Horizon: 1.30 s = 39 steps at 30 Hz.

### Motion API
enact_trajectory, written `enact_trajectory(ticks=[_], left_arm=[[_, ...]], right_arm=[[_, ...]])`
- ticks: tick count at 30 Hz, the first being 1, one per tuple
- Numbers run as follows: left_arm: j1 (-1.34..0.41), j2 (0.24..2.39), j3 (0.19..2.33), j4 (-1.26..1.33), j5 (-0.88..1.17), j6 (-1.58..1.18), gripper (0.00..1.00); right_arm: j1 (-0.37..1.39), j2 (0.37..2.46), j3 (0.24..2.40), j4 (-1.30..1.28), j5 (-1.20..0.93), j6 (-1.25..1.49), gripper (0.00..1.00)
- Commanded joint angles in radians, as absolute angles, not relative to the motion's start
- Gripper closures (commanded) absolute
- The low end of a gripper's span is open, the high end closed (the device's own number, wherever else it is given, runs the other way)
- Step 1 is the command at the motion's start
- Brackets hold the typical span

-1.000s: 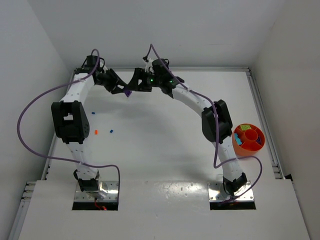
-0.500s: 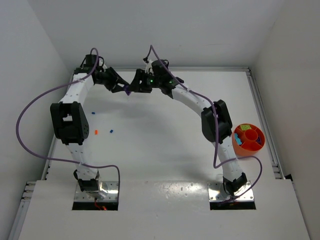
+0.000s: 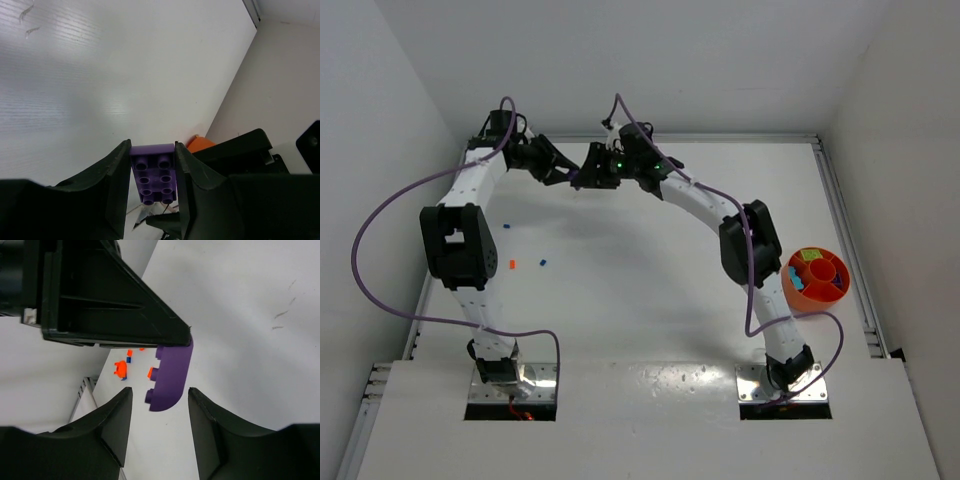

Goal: Sort the legos into containers by color

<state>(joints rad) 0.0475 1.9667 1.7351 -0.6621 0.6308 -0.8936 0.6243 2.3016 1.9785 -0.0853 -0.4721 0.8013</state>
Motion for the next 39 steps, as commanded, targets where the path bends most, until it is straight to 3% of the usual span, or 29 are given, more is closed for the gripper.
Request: enact_trajectory(ticks=[1, 10, 15, 18, 19, 22, 25, 26, 27, 31, 34, 39], left_arm=[[0.058, 1.898, 1.715, -0.635, 0.661, -0.913, 1.00], [0.048, 1.870, 1.695, -0.635, 0.670, -0.913, 1.00], [0.048, 1.861, 1.664, -0.626, 0.680, -0.913, 1.00], [0.048, 1.861, 1.664, -0.626, 0.680, -0.904, 0.75], [0.048, 1.861, 1.664, -0.626, 0.680, -0.904, 0.59], [0.048, 1.870, 1.683, -0.626, 0.670, -0.893, 0.44], [0.057, 1.870, 1.683, -0.626, 0.647, -0.865, 0.21], [0.057, 1.870, 1.683, -0.626, 0.632, -0.865, 0.05], [0.067, 1.870, 1.683, -0.626, 0.632, -0.865, 0.00], [0.089, 1.882, 1.718, -0.615, 0.607, -0.806, 0.00], [0.089, 1.919, 1.778, -0.615, 0.678, -0.599, 0.00], [0.060, 1.954, 1.916, -0.626, 0.799, -0.296, 0.00]], right_arm=[[0.630, 2.316, 1.997, -0.044, -0.471, 0.798, 0.51], [0.630, 2.316, 2.006, -0.044, -0.462, 0.779, 0.63], [0.630, 2.304, 1.997, -0.035, -0.462, 0.746, 0.77], [0.621, 2.255, 1.965, -0.035, -0.482, 0.689, 0.87], [0.612, 2.240, 1.954, -0.047, -0.482, 0.661, 0.89], [0.594, 2.154, 1.889, -0.090, -0.482, 0.560, 0.94], [0.556, 2.038, 1.775, -0.164, -0.482, 0.430, 0.95], [0.545, 2.004, 1.749, -0.187, -0.482, 0.396, 0.96], [0.534, 1.971, 1.724, -0.214, -0.482, 0.362, 0.96], [0.442, 1.838, 1.654, -0.449, -0.443, 0.133, 0.96], [0.367, 1.749, 1.644, -0.741, -0.364, -0.008, 0.96], [0.241, 1.651, 1.655, -1.014, -0.243, -0.164, 0.96]])
